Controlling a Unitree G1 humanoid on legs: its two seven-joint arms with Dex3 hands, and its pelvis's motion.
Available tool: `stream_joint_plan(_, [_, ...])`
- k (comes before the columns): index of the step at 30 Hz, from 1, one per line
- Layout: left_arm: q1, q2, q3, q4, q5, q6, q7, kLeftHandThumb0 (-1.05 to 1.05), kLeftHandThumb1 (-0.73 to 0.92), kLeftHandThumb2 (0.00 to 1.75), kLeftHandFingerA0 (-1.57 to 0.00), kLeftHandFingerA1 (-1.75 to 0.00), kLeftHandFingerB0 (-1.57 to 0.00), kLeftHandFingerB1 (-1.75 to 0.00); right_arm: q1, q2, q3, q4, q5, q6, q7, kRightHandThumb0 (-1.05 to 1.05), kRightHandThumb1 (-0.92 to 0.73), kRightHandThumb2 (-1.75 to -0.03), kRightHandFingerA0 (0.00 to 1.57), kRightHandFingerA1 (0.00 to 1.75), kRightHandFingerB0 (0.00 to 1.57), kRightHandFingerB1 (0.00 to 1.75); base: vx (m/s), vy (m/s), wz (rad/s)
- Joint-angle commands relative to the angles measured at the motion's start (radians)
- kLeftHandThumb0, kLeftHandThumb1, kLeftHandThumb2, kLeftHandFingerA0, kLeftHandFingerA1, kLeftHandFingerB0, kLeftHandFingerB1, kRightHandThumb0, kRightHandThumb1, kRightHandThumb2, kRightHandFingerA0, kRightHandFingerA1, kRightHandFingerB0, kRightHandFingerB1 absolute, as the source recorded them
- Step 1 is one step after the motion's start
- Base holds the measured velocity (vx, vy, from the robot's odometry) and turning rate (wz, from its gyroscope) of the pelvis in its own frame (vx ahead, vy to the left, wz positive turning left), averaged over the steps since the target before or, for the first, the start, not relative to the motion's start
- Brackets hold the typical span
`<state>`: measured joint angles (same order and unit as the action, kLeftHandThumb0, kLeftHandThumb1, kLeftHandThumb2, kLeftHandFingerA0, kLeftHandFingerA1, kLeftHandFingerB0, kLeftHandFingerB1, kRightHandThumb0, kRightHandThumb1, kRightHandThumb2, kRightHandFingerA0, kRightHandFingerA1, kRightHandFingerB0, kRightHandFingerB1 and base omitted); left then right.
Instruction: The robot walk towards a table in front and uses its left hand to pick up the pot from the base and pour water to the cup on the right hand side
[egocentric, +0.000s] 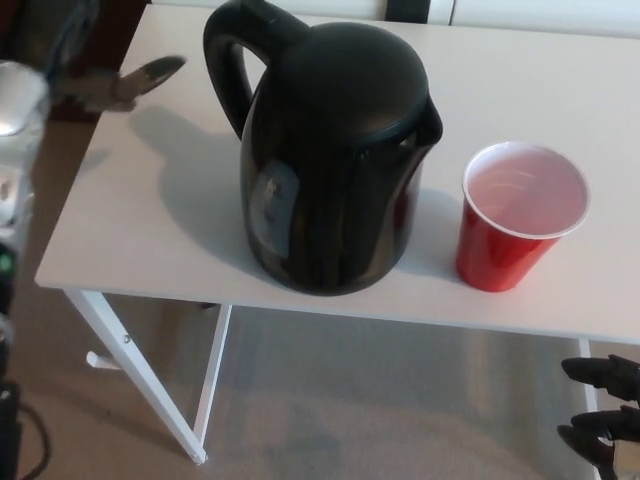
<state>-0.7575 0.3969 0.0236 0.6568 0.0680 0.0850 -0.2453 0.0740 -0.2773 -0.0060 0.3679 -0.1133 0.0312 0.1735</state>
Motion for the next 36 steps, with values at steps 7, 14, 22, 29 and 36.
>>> stream_joint_plan(7, [0.921, 0.082, 0.621, -0.381, -0.440, -0.075, -0.348, 0.11, 0.72, 0.62, 0.00, 0.00, 0.00, 0.00, 0.048, -0.023, -0.115, 0.093, 0.070, -0.001, -0.030, 0.07, -0.36, -0.85, 0.23, 0.53, 0.21, 0.51, 0.00, 0.000, 0.00])
stream_joint_plan(14, [1.174, -0.051, 0.738, -0.316, -0.472, -0.197, -0.362, 0.18, 0.72, 0.88, 0.00, -0.01, 0.00, -0.22, 0.088, -0.009, -0.177, 0.130, 0.097, 0.002, -0.050, 0.10, -0.39, -0.86, 0.23, 0.54, 0.21, 0.51, 0.00, 0.000, 0.00])
stream_joint_plan(22, [1.310, -0.099, 0.650, -0.152, -0.208, -0.378, -0.140, 0.07, 0.76, 0.63, -0.01, -0.24, 0.00, -0.22, 0.053, 0.010, -0.202, 0.183, 0.090, 0.016, -0.052, 0.12, -0.41, -0.88, 0.24, 0.53, 0.21, 0.51, 0.00, 0.000, 0.00])
stream_joint_plan(29, [1.258, 0.022, 0.273, 0.038, 0.166, -0.399, 0.054, -0.05, 0.63, 0.59, -0.30, -0.40, -0.26, -0.30, 0.047, -0.001, -0.189, 0.314, 0.070, -0.056, -0.034, 0.15, -0.43, -0.90, 0.27, 0.55, 0.22, 0.52, 0.00, 0.000, 0.01])
stream_joint_plan(36, [1.027, 0.037, 0.149, 0.141, 0.124, -0.255, 0.057, -0.18, 0.60, 0.58, -0.58, -0.48, -0.33, -0.33, 0.026, -0.007, -0.162, 0.372, 0.043, -0.074, -0.050, 0.14, -0.42, -0.90, 0.35, 0.58, 0.25, 0.53, 0.00, 0.000, 0.00])
